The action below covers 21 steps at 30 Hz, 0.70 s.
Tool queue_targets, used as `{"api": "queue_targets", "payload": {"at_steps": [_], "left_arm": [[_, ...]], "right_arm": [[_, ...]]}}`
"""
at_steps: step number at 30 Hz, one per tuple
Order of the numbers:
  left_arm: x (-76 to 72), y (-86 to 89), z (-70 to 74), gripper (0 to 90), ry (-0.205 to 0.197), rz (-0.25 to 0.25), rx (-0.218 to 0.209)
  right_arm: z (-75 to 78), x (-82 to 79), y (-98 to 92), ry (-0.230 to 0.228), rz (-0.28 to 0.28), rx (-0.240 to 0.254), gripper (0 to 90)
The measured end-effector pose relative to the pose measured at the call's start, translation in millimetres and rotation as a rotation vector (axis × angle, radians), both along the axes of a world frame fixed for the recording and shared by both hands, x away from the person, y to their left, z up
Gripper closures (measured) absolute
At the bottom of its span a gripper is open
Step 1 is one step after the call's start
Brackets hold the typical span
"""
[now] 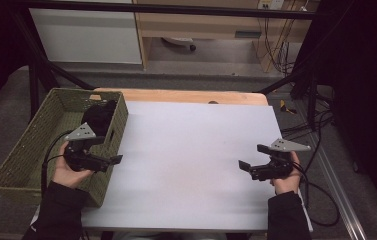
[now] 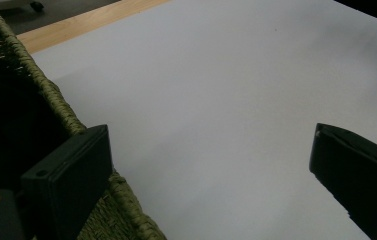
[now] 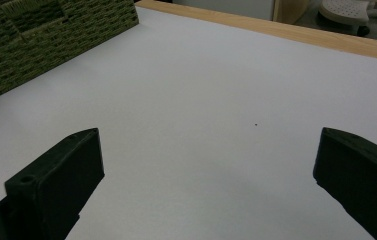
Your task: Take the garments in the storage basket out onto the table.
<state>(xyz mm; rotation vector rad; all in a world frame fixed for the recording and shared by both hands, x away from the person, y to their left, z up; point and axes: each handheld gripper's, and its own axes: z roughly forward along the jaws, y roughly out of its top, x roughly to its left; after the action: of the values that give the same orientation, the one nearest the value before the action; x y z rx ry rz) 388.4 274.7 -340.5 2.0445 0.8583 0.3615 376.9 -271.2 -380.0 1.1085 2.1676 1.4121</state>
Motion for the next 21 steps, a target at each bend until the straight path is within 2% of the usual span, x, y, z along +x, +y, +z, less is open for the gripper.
{"api": "queue_targets", "payload": {"at_steps": [17, 21], "left_arm": [[-2.8, 9.1, 5.6, 3.8, -0.005, 0.026, -0.008], [-2.5, 11.9, 5.2, 3.8, -0.001, 0.039, 0.005]], "right_arm": [[-0.3, -0.9, 1.2, -0.005, 0.004, -0.002, 0.3], [-0.9, -0.5, 1.9, -0.001, 0.006, -0.005, 0.3]]}}
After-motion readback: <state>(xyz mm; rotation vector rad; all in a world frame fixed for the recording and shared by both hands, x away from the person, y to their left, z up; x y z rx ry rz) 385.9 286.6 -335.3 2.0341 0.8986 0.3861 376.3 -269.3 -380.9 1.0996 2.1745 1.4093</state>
